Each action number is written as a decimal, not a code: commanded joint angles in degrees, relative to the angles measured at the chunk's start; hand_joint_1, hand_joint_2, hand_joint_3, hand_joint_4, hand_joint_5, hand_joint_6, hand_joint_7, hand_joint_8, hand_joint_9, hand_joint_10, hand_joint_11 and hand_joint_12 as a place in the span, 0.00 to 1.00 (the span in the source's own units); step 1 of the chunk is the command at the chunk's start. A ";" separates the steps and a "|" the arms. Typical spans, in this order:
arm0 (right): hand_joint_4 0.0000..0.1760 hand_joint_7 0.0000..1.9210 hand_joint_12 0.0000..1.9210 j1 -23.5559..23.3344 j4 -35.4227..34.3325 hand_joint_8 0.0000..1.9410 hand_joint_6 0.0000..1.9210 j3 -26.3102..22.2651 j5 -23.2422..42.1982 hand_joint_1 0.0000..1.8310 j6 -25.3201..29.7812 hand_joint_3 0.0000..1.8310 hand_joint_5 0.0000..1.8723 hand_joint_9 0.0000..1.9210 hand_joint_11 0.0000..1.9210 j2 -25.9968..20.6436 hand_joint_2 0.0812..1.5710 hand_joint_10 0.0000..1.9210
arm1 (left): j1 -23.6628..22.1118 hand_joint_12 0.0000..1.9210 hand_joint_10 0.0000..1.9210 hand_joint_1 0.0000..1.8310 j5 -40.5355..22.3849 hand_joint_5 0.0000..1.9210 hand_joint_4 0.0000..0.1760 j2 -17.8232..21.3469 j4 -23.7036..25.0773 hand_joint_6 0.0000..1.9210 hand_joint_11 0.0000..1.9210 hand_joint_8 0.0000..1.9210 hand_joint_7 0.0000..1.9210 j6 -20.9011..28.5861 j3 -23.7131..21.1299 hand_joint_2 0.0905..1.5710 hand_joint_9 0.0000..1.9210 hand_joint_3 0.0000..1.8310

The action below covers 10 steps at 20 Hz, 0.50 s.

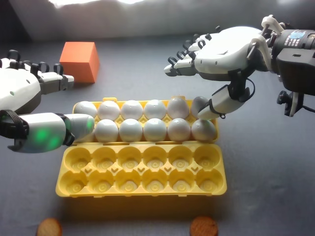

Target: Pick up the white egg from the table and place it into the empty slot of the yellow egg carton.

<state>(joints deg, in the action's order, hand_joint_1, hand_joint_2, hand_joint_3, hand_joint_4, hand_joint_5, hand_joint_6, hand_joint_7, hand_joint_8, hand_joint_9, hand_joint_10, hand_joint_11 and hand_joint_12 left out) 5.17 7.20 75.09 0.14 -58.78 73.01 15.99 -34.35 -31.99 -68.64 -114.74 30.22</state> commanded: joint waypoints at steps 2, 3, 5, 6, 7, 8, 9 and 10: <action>0.00 0.09 0.42 -0.56 -0.09 0.00 0.00 -0.14 5.24 0.37 -0.19 0.00 0.05 0.01 0.00 -1.00 0.63 0.16 | -0.71 0.27 0.00 0.00 -3.95 0.14 0.00 0.78 2.39 0.00 0.00 0.00 0.18 -0.03 0.22 0.77 0.16 0.00; 0.00 0.09 0.43 -0.81 -0.09 0.00 0.00 -0.30 5.23 0.37 -0.18 0.00 0.05 0.02 0.00 -1.50 0.63 0.16 | -0.71 0.26 0.00 0.00 -3.95 0.13 0.00 0.78 2.39 0.00 0.00 0.00 0.17 -0.03 0.22 0.77 0.15 0.00; 0.00 0.08 0.39 -1.93 -0.10 0.00 0.00 -1.82 5.85 0.37 -0.16 0.00 0.05 0.01 0.00 -3.58 0.62 0.14 | -0.71 0.29 0.00 0.01 -3.95 0.15 0.00 0.77 2.39 0.00 0.00 0.00 0.18 -0.03 0.22 0.77 0.16 0.00; 0.00 0.07 0.33 -2.65 -0.07 0.00 0.00 -3.18 7.05 0.35 -0.11 0.00 0.03 0.01 0.00 -5.15 0.63 0.13 | -0.71 0.29 0.00 0.00 -3.95 0.14 0.00 0.77 2.39 0.00 0.00 0.00 0.18 -0.03 0.22 0.77 0.16 0.00; 0.00 0.07 0.31 -3.41 -0.02 0.00 0.00 -4.80 8.46 0.35 -0.10 0.00 0.04 0.01 0.00 -7.00 0.62 0.12 | -0.71 0.25 0.00 0.00 -3.95 0.13 0.00 0.78 2.39 0.00 0.00 0.00 0.17 -0.02 0.22 0.77 0.15 0.00; 0.00 0.08 0.30 -4.43 0.05 0.00 0.00 -6.67 9.95 0.36 -0.10 0.00 0.04 0.02 0.00 -9.11 0.61 0.12 | -0.71 0.25 0.00 0.00 -3.95 0.13 0.00 0.78 2.39 0.00 0.00 0.00 0.17 0.01 0.23 0.77 0.14 0.00; 0.00 0.07 0.28 -5.59 0.14 0.00 0.00 -8.30 10.66 0.35 -0.13 0.00 0.03 0.01 0.00 -11.20 0.62 0.10 | -0.68 0.24 0.00 0.01 -3.95 0.13 0.00 0.77 2.39 0.00 0.00 0.00 0.17 0.05 0.25 0.77 0.14 0.00; 0.00 0.07 0.27 -6.26 0.17 0.00 0.00 -9.63 12.06 0.37 0.06 0.00 0.03 0.02 0.00 -13.27 0.61 0.10 | -0.52 0.25 0.00 0.02 -3.95 0.13 0.00 0.86 2.82 0.00 0.00 0.00 0.17 0.36 0.26 0.77 0.15 0.00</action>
<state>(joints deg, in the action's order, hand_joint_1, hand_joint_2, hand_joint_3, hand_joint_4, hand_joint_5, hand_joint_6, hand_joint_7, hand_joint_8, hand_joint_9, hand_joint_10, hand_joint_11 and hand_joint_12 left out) -0.58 7.35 65.32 5.76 -58.78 59.94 16.01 -34.35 -31.97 -68.49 -114.43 30.22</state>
